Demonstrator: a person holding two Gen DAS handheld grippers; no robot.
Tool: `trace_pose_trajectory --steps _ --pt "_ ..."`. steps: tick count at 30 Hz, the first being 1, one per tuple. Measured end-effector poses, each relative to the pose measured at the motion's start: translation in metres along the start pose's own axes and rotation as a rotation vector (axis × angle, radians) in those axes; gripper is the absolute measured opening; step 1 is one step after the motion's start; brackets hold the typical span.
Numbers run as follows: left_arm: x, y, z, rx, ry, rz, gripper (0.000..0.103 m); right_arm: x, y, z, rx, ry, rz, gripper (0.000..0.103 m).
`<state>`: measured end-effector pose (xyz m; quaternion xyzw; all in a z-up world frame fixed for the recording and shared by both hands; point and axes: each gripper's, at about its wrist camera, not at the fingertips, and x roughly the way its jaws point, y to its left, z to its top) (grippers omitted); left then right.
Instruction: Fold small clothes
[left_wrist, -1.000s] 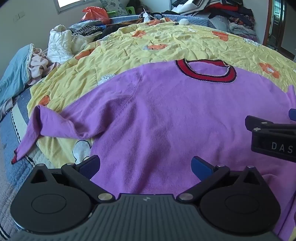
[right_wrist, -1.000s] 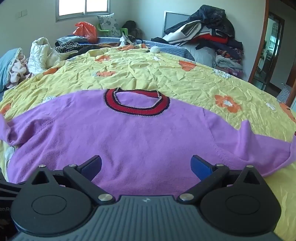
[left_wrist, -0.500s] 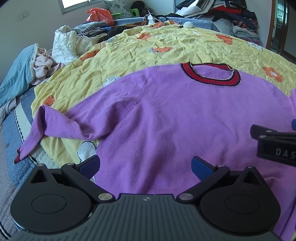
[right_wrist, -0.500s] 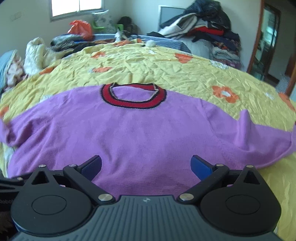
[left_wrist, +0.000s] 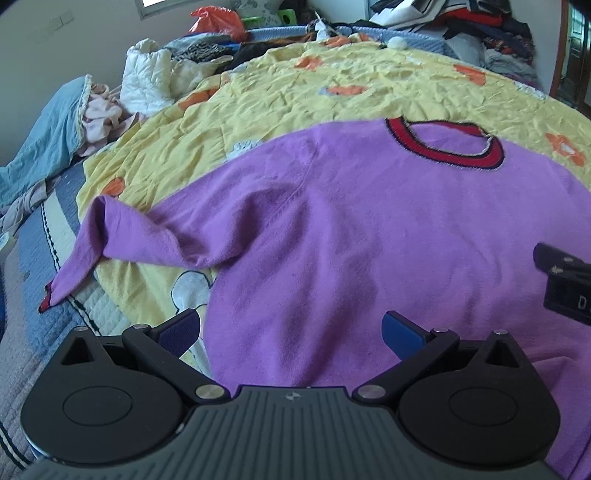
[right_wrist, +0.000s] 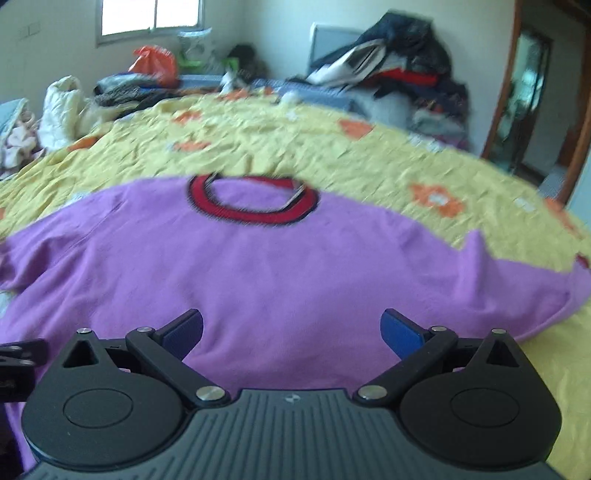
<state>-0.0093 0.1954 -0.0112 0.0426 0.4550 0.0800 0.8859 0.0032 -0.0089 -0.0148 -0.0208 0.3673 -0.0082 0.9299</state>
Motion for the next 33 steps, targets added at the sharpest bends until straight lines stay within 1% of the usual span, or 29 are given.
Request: trace_pose_trajectory --steps 2,5,7,9,11,14,17,20,29,31,33 --pt "0.003 0.001 0.000 0.005 0.009 -0.017 0.103 0.004 0.000 0.002 0.014 0.027 0.014 0.103" --pt "0.008 0.001 -0.001 0.012 0.023 -0.024 0.103 0.009 0.001 0.002 0.017 0.055 -0.029 0.103" --pt "0.011 0.001 -0.001 0.019 0.033 -0.033 0.103 0.013 0.002 0.002 -0.009 0.073 -0.059 0.103" --pt "0.012 0.001 -0.001 0.021 0.037 -0.043 0.103 0.012 0.002 0.003 -0.011 0.074 -0.081 0.103" --pt "0.014 0.001 -0.002 0.022 0.035 -0.052 0.103 0.008 -0.001 0.005 0.021 0.070 -0.063 0.103" --pt "0.016 0.004 0.000 0.011 0.040 -0.089 0.103 0.002 0.001 0.009 0.021 0.049 -0.075 0.103" --pt "0.018 0.007 0.001 0.006 0.039 -0.111 0.103 0.001 -0.001 0.013 0.054 0.052 -0.061 0.103" --pt "0.022 0.014 0.005 -0.001 0.039 -0.143 0.103 0.004 0.005 0.017 0.031 0.064 -0.104 0.103" --pt "0.034 0.026 0.016 -0.020 0.038 -0.167 0.103 0.012 0.020 0.020 0.007 0.077 -0.125 0.103" --pt "0.037 0.024 0.017 -0.004 0.046 -0.160 0.103 0.010 0.018 0.022 0.008 0.059 -0.128 0.103" --pt "0.037 0.021 0.018 0.016 0.051 -0.149 0.103 0.003 0.014 0.024 0.014 0.021 -0.136 0.103"
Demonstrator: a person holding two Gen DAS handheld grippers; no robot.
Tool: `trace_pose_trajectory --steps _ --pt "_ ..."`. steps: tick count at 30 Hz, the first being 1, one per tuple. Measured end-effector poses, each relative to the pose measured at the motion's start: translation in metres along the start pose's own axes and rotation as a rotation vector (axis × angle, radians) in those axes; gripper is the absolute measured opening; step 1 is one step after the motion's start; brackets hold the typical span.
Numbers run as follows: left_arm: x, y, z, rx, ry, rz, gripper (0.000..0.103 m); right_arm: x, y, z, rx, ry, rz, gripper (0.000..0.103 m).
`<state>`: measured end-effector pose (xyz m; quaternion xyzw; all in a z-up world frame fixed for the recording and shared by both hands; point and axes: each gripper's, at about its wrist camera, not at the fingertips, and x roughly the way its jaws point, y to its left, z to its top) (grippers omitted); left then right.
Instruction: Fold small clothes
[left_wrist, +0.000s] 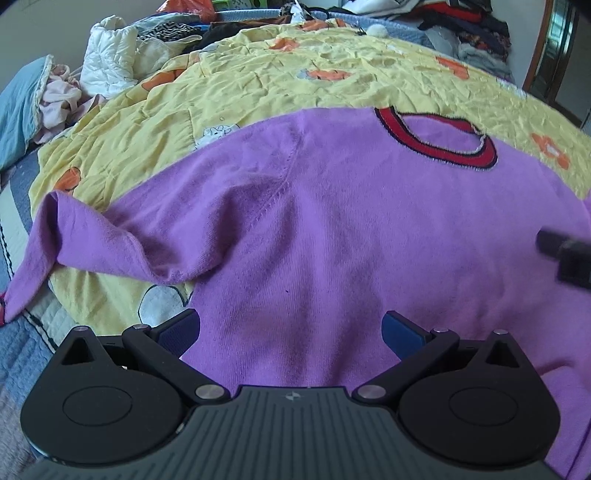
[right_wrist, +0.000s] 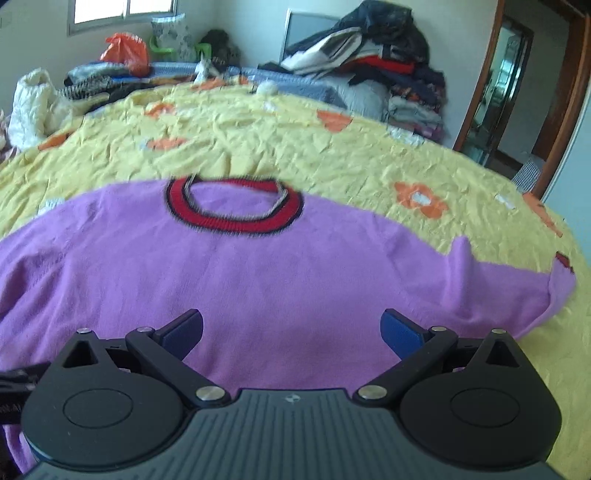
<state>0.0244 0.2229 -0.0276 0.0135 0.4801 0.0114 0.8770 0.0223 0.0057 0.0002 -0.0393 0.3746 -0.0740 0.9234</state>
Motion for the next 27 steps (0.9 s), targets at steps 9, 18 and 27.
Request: trace_pose_trajectory --steps 9,18,27 --pt "-0.015 -0.021 0.004 -0.008 -0.010 0.035 0.103 -0.038 -0.047 0.002 -0.001 -0.207 -0.073 0.103" --pt "-0.033 -0.064 0.004 0.032 -0.024 0.100 0.103 -0.021 -0.097 -0.013 0.108 -0.107 0.076 0.103" --pt "-0.025 -0.113 0.008 0.112 0.005 0.112 0.103 0.007 -0.167 -0.039 0.091 -0.168 -0.098 0.103"
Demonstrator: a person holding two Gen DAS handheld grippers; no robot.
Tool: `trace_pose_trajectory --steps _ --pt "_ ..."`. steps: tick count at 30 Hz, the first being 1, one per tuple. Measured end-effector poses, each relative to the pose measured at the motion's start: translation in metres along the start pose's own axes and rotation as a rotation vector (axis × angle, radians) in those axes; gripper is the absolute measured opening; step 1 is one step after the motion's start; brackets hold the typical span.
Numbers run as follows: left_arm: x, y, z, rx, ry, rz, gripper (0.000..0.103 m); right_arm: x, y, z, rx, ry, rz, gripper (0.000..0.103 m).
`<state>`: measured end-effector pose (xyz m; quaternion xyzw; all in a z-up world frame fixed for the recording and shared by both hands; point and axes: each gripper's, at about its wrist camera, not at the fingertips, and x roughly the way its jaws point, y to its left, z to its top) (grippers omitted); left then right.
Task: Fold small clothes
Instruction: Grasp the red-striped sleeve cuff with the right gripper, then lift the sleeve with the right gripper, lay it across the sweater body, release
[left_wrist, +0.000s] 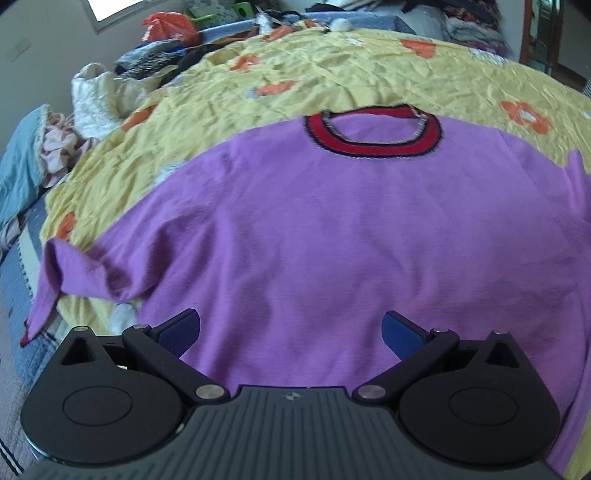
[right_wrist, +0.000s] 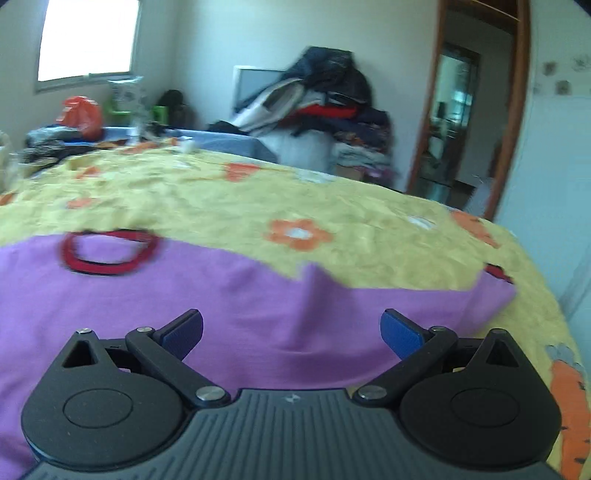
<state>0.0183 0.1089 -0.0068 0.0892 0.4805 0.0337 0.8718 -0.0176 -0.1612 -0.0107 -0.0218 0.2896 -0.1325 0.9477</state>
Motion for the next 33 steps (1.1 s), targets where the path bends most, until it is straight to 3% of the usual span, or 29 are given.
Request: trace_pose_trajectory --steps 2,6,8,12,15,17,20,22,23,24,26,27,28,29,33 --pt "0.002 -0.007 0.000 -0.003 -0.016 -0.027 0.103 0.028 -0.041 -0.003 0.022 0.072 -0.029 0.103" --pt "0.009 -0.018 0.000 -0.039 -0.054 -0.086 0.103 0.071 -0.144 -0.005 0.133 0.133 -0.089 0.103" --pt "0.011 -0.023 0.000 -0.038 -0.081 -0.116 0.103 0.090 -0.202 -0.003 0.249 0.146 -0.064 0.103" --pt "0.015 -0.036 0.002 0.020 -0.061 -0.130 0.103 0.131 -0.291 0.002 0.492 0.212 0.004 0.103" --pt "0.018 -0.041 0.000 0.036 -0.049 -0.127 0.103 0.156 -0.311 0.021 0.522 0.246 -0.015 0.103" --pt "0.019 -0.043 -0.002 0.038 -0.045 -0.127 0.103 0.169 -0.307 0.039 0.463 0.249 -0.071 0.103" --pt "0.022 -0.047 -0.003 0.055 -0.033 -0.112 0.103 0.197 -0.292 0.056 0.402 0.285 -0.070 0.102" --pt "0.026 -0.048 -0.002 0.058 -0.023 -0.116 0.103 0.213 -0.286 0.062 0.384 0.305 -0.090 0.090" --pt "0.028 -0.049 -0.002 0.058 -0.018 -0.116 0.103 0.221 -0.281 0.063 0.373 0.323 -0.095 0.070" --pt "0.030 -0.048 -0.002 0.056 -0.013 -0.115 0.103 0.228 -0.278 0.064 0.354 0.350 -0.124 0.060" --pt "0.032 -0.045 -0.002 0.048 -0.004 -0.126 0.103 0.234 -0.280 0.063 0.315 0.372 -0.170 0.062" --pt "0.033 -0.043 -0.002 0.044 0.001 -0.132 0.103 0.236 -0.280 0.063 0.301 0.373 -0.166 0.054" --pt "0.034 -0.041 -0.003 0.043 0.003 -0.139 0.103 0.231 -0.281 0.063 0.294 0.366 -0.156 0.039" --pt "0.034 -0.039 -0.004 0.044 0.004 -0.144 0.103 0.225 -0.284 0.062 0.296 0.360 -0.155 0.010" --pt "0.040 -0.027 -0.005 0.036 0.013 -0.155 0.103 0.197 -0.298 0.056 0.333 0.334 -0.146 0.007"
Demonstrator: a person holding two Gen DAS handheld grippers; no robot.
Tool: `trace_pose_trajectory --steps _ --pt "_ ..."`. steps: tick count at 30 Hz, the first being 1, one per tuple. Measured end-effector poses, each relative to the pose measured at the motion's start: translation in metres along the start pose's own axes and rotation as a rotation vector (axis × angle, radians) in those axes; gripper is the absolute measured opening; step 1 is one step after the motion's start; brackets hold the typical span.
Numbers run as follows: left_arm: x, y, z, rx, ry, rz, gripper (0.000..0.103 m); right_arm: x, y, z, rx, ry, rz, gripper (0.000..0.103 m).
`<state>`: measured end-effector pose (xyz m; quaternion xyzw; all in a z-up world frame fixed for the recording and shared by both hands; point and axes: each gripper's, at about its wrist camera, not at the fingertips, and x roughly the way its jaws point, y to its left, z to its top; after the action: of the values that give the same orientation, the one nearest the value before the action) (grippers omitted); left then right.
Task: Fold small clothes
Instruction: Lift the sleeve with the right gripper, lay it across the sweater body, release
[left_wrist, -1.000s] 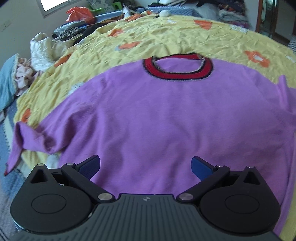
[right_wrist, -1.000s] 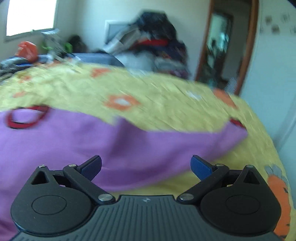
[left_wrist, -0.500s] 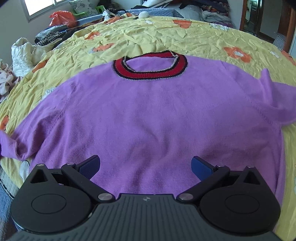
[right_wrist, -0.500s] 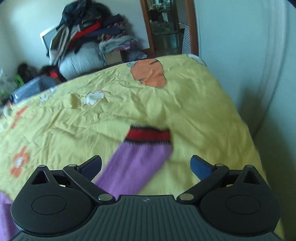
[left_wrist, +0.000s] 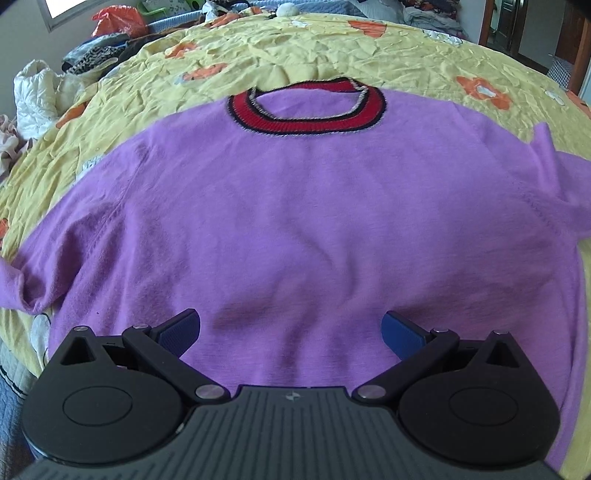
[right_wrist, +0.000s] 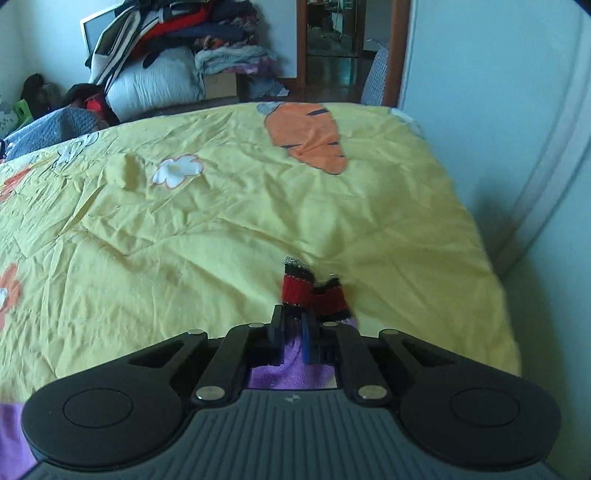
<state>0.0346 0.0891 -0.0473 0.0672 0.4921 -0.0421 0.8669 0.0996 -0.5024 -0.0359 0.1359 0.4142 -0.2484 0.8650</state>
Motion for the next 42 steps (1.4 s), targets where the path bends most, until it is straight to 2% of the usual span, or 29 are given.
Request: trace_pose_trajectory --steps 7,10,13,16,18,19,20,21,22,23,26,28,29,30,31,33,36,39,42 --pt "-0.008 0.035 -0.009 -0.047 -0.004 -0.029 0.103 -0.090 -0.038 -0.023 0.136 -0.134 0.073 0.006" --pt "-0.016 0.051 -0.014 -0.061 -0.024 -0.029 0.103 -0.130 -0.063 -0.052 0.203 -0.174 0.071 0.006" --pt "-0.022 0.064 -0.018 -0.081 -0.036 -0.043 0.103 -0.141 -0.087 -0.095 0.274 -0.141 0.054 0.006" --pt "-0.023 0.070 -0.023 -0.094 -0.033 -0.072 0.103 -0.120 -0.118 -0.135 0.398 -0.090 0.026 0.007" --pt "-0.025 0.070 -0.026 -0.084 -0.031 -0.079 0.103 -0.105 -0.138 -0.156 0.530 -0.025 0.097 0.011" --pt "-0.028 0.070 -0.028 -0.078 -0.035 -0.077 0.103 -0.106 -0.143 -0.164 0.575 -0.039 0.134 0.016" --pt "-0.031 0.070 -0.030 -0.072 -0.044 -0.075 0.103 -0.111 -0.146 -0.170 0.607 -0.054 0.166 0.040" --pt "-0.035 0.070 -0.031 -0.068 -0.053 -0.072 0.103 -0.116 -0.147 -0.174 0.629 -0.075 0.202 0.074" --pt "-0.037 0.071 -0.032 -0.067 -0.058 -0.069 0.103 -0.120 -0.148 -0.176 0.638 -0.100 0.215 0.087" --pt "-0.038 0.071 -0.033 -0.066 -0.059 -0.067 0.103 -0.124 -0.146 -0.177 0.636 -0.131 0.207 0.091" --pt "-0.037 0.071 -0.033 -0.067 -0.043 -0.072 0.103 -0.114 -0.146 -0.173 0.652 -0.140 0.202 0.091" --pt "-0.037 0.069 -0.033 -0.053 -0.028 -0.076 0.103 -0.109 -0.148 -0.168 0.633 -0.166 0.225 0.084" --pt "-0.038 0.067 -0.034 -0.040 -0.033 -0.071 0.103 -0.106 -0.146 -0.165 0.630 -0.172 0.225 0.058" --pt "-0.040 0.066 -0.034 -0.028 -0.041 -0.058 0.103 -0.100 -0.146 -0.162 0.629 -0.151 0.247 0.010" --pt "-0.042 0.065 -0.034 -0.020 -0.050 -0.043 0.103 -0.096 -0.148 -0.163 0.634 -0.121 0.259 0.006" --pt "-0.044 0.067 -0.034 -0.029 -0.054 -0.035 0.103 -0.097 -0.142 -0.161 0.616 -0.136 0.215 0.005" --pt "-0.046 0.076 -0.033 -0.050 -0.063 -0.054 0.103 -0.118 -0.120 -0.152 0.566 -0.200 0.216 0.005" --pt "-0.048 0.086 -0.033 -0.039 -0.078 -0.012 0.103 -0.152 -0.073 -0.134 0.489 -0.281 0.312 0.005" --pt "-0.050 0.102 -0.035 -0.043 -0.089 0.033 0.103 -0.181 -0.007 -0.118 0.407 -0.319 0.438 0.005"
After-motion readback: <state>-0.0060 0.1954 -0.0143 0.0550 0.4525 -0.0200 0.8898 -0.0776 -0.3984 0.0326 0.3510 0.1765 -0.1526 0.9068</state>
